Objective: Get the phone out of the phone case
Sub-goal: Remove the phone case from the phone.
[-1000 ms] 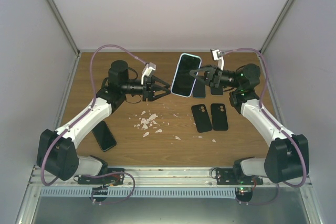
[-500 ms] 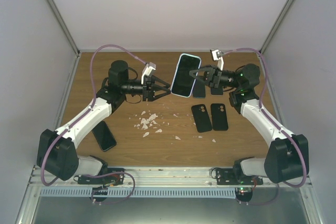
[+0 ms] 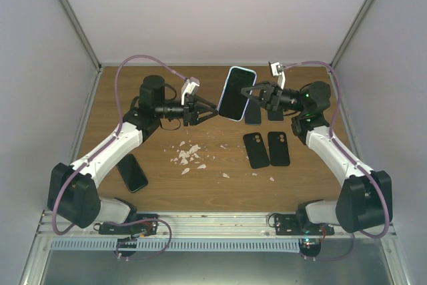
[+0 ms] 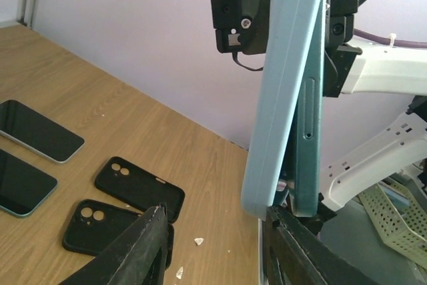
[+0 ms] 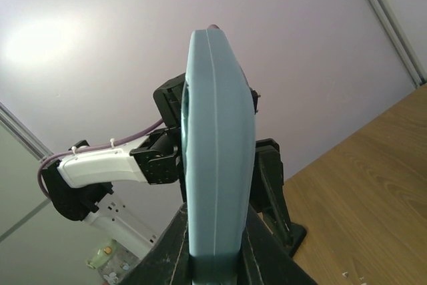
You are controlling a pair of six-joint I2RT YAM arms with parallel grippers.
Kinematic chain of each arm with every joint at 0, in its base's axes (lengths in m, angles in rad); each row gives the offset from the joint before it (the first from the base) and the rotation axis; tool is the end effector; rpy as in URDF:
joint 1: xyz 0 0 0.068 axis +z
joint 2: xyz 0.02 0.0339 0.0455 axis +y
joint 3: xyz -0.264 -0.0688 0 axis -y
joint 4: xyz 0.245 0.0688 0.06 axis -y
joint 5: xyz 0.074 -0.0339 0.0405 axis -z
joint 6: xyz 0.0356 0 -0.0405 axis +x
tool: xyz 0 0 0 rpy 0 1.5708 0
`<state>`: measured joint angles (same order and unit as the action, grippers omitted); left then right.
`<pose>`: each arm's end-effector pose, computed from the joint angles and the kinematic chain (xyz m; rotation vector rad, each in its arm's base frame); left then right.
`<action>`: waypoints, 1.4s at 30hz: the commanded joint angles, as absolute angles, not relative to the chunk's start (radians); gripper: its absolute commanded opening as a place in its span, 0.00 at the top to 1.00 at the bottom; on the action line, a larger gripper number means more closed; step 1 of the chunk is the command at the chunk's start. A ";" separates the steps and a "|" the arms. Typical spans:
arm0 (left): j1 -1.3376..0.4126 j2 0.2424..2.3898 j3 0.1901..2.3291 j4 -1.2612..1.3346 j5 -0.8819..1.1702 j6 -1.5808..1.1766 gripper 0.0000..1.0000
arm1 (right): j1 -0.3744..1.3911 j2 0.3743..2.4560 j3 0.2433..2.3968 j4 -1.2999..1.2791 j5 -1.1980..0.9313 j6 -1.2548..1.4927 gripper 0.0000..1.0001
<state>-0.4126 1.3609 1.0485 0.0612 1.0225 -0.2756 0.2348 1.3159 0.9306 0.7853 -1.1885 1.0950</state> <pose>0.2683 -0.1506 0.3305 0.8875 1.7089 -1.3945 0.2680 0.0981 0.3665 -0.6035 1.5799 1.7321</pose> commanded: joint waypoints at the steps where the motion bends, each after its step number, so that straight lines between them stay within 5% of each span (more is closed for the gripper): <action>1: -0.413 1.404 1.082 0.045 0.878 -0.255 0.59 | 0.285 1.299 0.934 0.919 -1.247 1.164 1.00; 42: -0.431 1.421 1.148 0.545 1.181 -0.653 0.53 | 0.520 1.384 0.890 0.664 -1.310 0.906 0.99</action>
<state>-0.3912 1.4467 1.1091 0.3801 1.2633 -0.5774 0.4084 1.3266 0.9016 0.8173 -1.1030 0.9833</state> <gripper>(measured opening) 0.464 0.123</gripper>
